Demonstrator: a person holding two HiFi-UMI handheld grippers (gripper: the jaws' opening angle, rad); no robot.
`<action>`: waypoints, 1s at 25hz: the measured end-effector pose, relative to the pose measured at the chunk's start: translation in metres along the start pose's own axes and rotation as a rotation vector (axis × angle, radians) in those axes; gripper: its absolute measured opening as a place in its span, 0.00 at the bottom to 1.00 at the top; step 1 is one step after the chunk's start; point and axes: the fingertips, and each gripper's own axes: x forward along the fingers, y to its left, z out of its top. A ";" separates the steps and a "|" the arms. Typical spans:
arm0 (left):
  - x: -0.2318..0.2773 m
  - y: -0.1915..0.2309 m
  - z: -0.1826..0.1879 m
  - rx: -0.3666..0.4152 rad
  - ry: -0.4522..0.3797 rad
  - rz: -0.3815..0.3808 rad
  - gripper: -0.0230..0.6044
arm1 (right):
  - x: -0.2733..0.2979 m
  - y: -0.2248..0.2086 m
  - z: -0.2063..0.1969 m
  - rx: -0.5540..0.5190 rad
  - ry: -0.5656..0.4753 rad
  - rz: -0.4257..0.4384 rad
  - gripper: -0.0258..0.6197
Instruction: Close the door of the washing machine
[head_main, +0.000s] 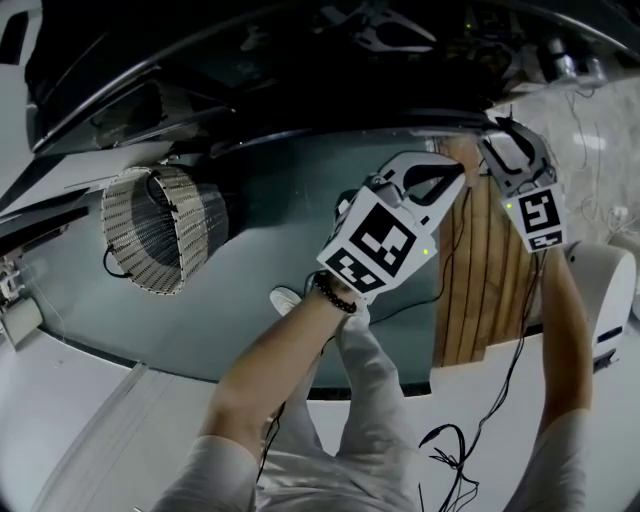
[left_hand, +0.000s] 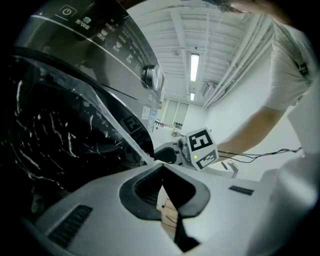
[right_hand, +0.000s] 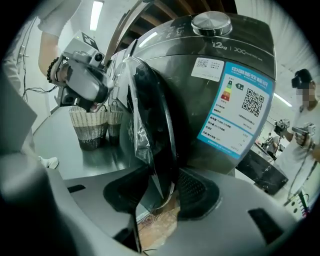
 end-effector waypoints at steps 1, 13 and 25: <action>-0.001 0.002 0.001 -0.002 -0.003 0.003 0.04 | 0.000 0.000 0.000 0.004 0.002 -0.002 0.29; -0.012 0.008 0.005 -0.026 -0.032 -0.003 0.04 | 0.003 -0.003 0.000 0.048 0.059 -0.038 0.31; -0.033 0.011 0.005 -0.030 -0.038 0.006 0.04 | 0.009 -0.011 -0.001 0.092 0.067 -0.072 0.33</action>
